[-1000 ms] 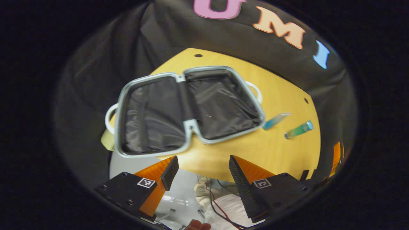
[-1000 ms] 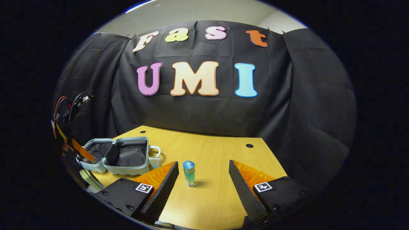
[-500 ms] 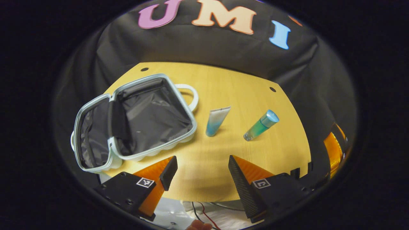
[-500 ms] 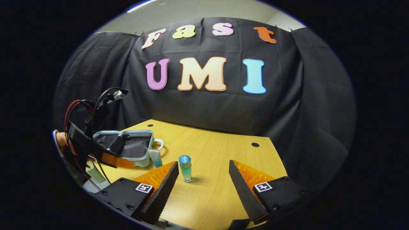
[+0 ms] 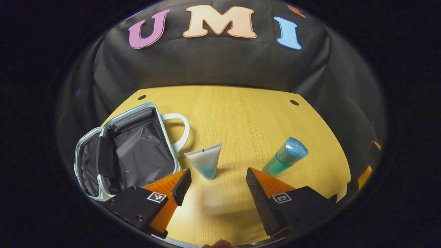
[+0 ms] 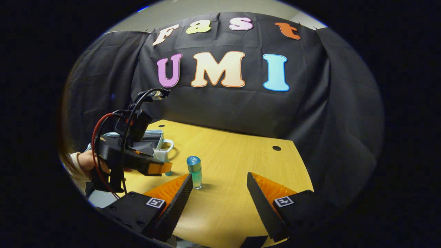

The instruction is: First open the suitcase, pack the skin care products into it, and then close the suitcase.

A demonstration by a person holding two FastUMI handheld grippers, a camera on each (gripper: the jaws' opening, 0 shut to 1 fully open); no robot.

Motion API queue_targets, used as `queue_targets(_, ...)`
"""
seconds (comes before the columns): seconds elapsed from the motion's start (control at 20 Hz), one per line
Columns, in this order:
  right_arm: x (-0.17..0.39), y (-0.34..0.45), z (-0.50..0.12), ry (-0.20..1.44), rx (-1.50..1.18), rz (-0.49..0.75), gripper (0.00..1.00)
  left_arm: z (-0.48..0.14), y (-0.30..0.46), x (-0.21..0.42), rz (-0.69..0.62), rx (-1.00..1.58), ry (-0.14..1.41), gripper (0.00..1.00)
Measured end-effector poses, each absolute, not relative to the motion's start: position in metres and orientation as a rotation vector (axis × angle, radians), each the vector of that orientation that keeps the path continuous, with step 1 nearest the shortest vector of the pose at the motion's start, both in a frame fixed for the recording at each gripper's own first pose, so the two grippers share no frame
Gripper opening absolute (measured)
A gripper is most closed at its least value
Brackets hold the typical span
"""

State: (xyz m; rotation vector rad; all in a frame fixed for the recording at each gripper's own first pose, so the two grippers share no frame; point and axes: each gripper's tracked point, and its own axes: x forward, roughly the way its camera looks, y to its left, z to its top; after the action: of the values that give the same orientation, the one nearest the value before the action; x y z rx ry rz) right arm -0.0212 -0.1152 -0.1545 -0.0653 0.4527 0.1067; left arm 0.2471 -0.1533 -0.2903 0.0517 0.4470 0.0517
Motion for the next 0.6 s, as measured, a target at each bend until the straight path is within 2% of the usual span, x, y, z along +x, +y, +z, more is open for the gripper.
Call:
queue_targets(0.5,-0.029,-0.12,-0.173,0.5,-0.089,0.093,1.0,-0.319,-0.137,0.29,0.148,-0.073,0.426,0.95)
queue_targets(0.6,-0.031,-0.12,-0.175,0.506,-0.098,0.096,1.0,-0.324,-0.133,0.295,0.156,-0.067,0.429,0.93)
